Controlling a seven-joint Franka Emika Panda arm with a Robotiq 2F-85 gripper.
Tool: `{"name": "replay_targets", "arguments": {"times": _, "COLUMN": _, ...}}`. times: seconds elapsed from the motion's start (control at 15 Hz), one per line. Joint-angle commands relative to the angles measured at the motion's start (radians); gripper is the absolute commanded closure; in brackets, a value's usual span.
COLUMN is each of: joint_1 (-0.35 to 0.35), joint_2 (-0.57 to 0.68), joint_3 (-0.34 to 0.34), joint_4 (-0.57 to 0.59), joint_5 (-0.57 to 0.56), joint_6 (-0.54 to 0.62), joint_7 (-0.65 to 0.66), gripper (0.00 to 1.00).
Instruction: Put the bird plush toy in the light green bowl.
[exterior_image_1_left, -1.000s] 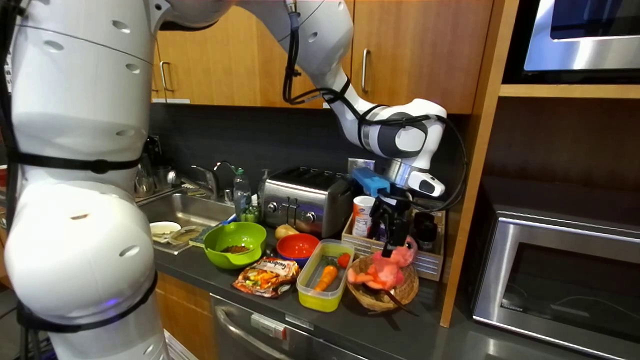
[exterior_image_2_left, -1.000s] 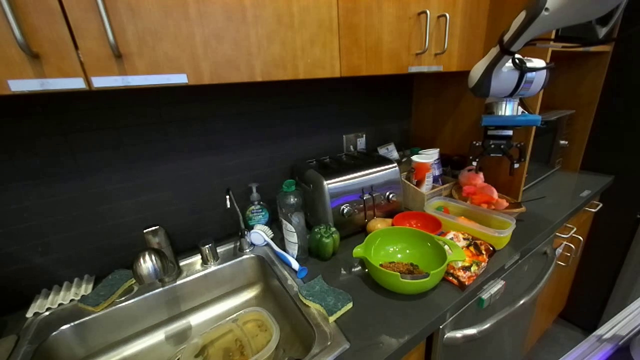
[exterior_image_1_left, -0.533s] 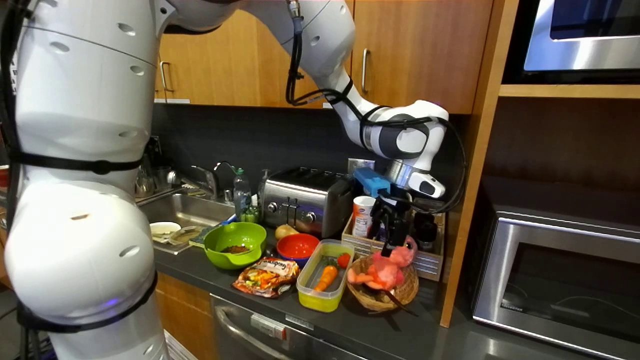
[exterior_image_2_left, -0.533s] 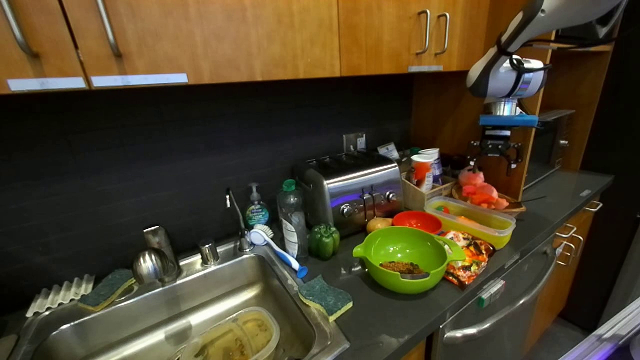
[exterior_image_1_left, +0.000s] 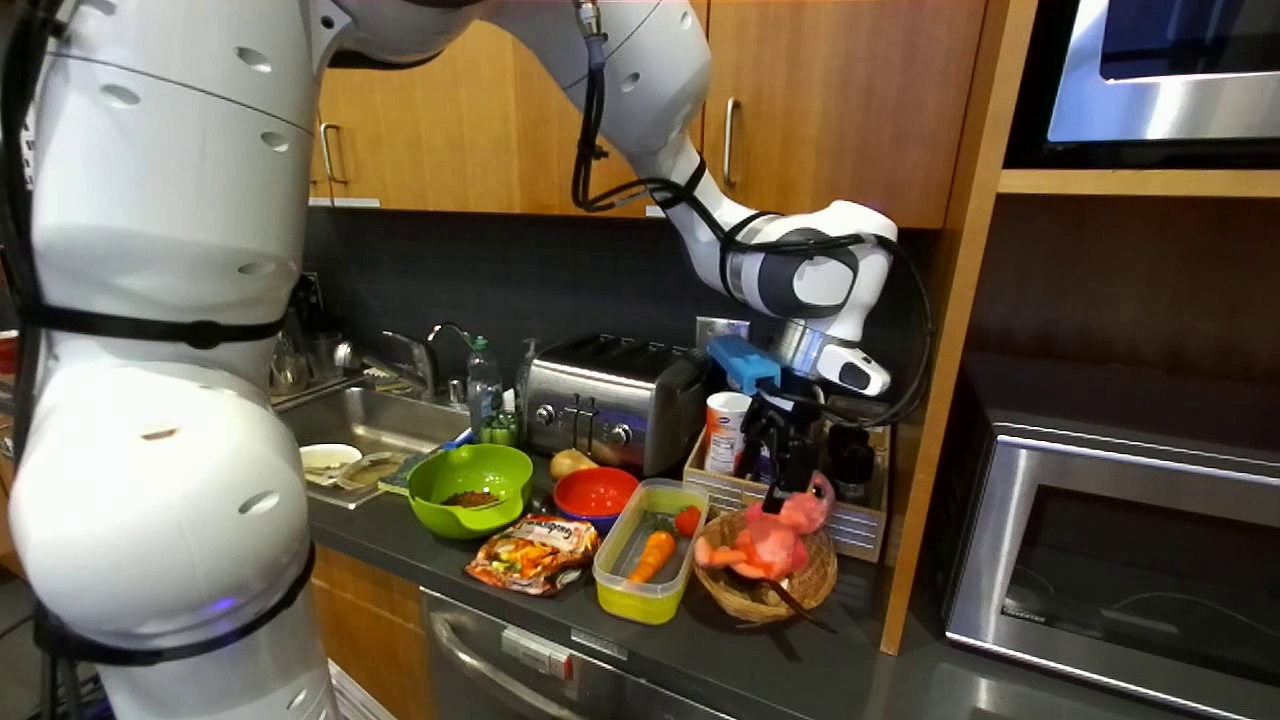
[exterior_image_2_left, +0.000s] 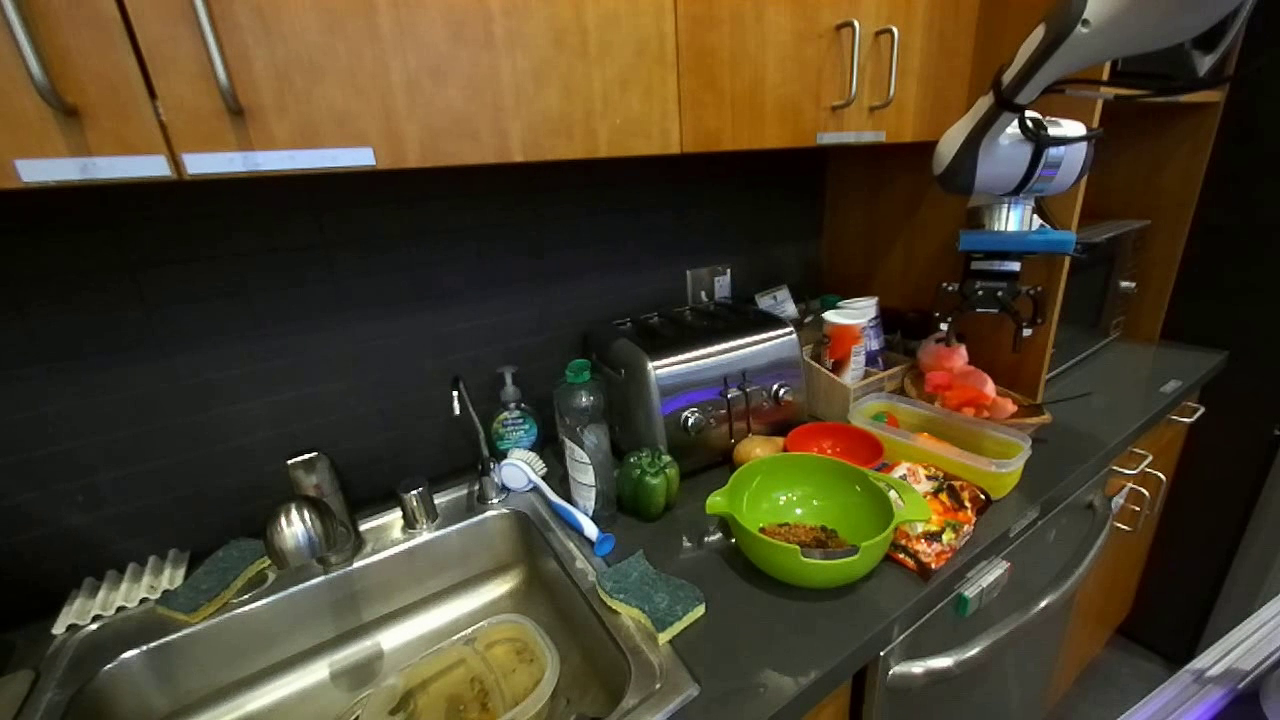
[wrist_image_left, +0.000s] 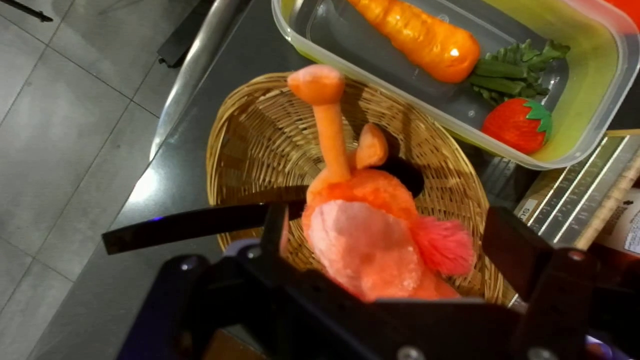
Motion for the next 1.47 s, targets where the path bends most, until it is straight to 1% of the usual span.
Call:
{"name": "replay_targets", "arguments": {"times": 0.0, "joint_1": 0.007, "joint_2": 0.000, "joint_3": -0.005, "joint_4": -0.001, "joint_5": 0.004, "joint_6": 0.006, "joint_7": -0.008, "gripper": 0.00}}
{"name": "replay_targets", "arguments": {"times": 0.33, "joint_1": 0.006, "joint_2": 0.026, "joint_3": 0.000, "joint_4": 0.000, "joint_5": 0.006, "joint_6": 0.021, "joint_7": -0.038, "gripper": 0.00}}
{"name": "replay_targets", "arguments": {"times": 0.67, "joint_1": 0.006, "joint_2": 0.058, "joint_3": 0.002, "joint_4": -0.005, "joint_5": -0.008, "joint_6": 0.058, "joint_7": -0.077, "gripper": 0.00}}
{"name": "replay_targets", "arguments": {"times": 0.93, "joint_1": 0.003, "joint_2": 0.100, "joint_3": 0.015, "joint_4": 0.000, "joint_5": 0.001, "joint_6": 0.076, "joint_7": -0.148, "gripper": 0.00}}
{"name": "replay_targets", "arguments": {"times": 1.4, "joint_1": -0.007, "joint_2": 0.152, "joint_3": 0.041, "joint_4": 0.011, "joint_5": 0.011, "joint_6": 0.075, "joint_7": -0.263, "gripper": 0.00}}
